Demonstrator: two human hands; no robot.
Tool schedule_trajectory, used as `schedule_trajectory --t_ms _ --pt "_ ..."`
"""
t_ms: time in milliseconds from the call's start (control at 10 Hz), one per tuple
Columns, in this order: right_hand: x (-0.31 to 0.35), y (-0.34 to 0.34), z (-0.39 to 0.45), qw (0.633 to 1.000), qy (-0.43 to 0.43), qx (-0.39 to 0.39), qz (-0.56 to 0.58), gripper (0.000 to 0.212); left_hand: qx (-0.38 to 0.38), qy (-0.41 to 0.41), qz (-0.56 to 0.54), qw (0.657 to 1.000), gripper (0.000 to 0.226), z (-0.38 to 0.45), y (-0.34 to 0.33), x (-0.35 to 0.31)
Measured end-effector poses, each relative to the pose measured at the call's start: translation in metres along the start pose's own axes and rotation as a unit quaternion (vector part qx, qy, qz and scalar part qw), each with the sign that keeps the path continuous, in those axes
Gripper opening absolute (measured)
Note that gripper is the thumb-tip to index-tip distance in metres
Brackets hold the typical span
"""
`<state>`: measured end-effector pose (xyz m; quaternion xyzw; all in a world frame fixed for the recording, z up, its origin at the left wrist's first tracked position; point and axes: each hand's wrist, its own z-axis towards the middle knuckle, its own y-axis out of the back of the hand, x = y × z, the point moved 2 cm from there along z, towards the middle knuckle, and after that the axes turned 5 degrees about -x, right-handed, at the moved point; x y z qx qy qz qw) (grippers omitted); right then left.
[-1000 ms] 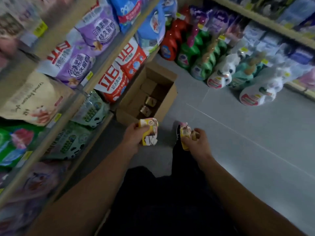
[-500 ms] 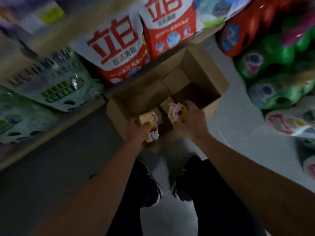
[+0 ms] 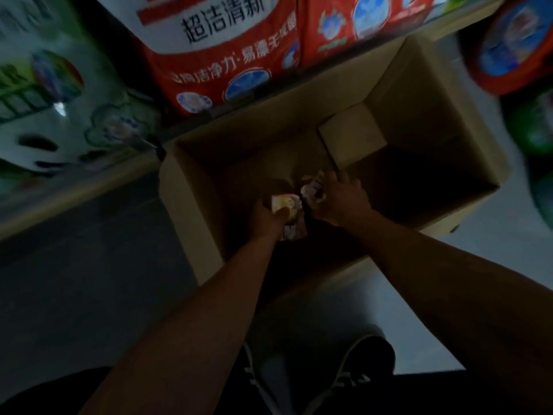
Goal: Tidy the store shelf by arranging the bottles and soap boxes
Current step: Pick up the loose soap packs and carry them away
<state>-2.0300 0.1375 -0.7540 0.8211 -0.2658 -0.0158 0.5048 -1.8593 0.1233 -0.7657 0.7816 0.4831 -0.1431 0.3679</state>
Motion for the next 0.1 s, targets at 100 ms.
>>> schedule_trajectory --t_ms 100 --pt "0.015 0.0575 -0.0607 1.0 0.007 -0.001 0.013 0.079 0.023 0.002 0.063 0.998 0.036 -0.0616 0.0427 -0.0254"
